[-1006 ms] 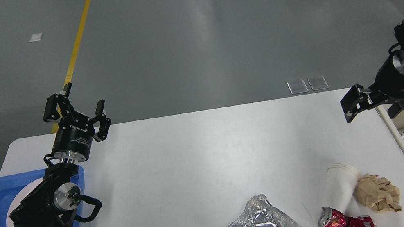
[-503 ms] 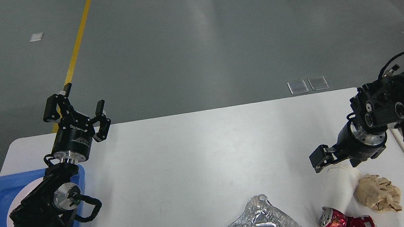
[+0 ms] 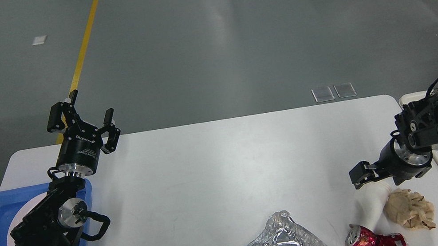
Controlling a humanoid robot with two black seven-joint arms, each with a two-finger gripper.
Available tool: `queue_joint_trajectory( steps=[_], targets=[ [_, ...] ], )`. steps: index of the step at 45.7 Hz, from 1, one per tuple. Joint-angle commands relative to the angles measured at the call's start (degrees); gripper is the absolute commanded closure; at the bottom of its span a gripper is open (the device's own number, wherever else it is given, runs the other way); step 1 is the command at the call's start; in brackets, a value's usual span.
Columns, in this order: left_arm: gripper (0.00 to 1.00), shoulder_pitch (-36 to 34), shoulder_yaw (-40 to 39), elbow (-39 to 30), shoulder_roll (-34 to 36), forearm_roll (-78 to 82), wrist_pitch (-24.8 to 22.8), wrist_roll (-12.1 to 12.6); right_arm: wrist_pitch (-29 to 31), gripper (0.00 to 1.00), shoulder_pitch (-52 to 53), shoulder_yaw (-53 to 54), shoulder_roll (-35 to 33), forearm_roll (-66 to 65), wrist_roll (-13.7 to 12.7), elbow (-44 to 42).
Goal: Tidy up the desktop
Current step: 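Lower the right gripper onto the white paper cup and grasp it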
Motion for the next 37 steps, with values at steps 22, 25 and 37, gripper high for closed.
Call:
queue_joint_trajectory(
  steps=[22, 25, 37],
  targets=[
    [0.03, 0.0, 0.0, 0.0, 0.0, 0.0, 0.0, 0.0, -2.2, 0.00, -5.5, 1.0, 2.7, 5.7, 0.0, -3.8],
    [0.03, 0.0, 0.0, 0.0, 0.0, 0.0, 0.0, 0.0, -2.8, 0.00, -6.6, 1.0, 3.6, 6.7, 0.0, -4.7],
    [0.03, 0.0, 0.0, 0.0, 0.0, 0.0, 0.0, 0.0, -5.8, 0.01, -10.3, 1.5, 4.9, 9.6, 0.0, -7.2]
  ],
)
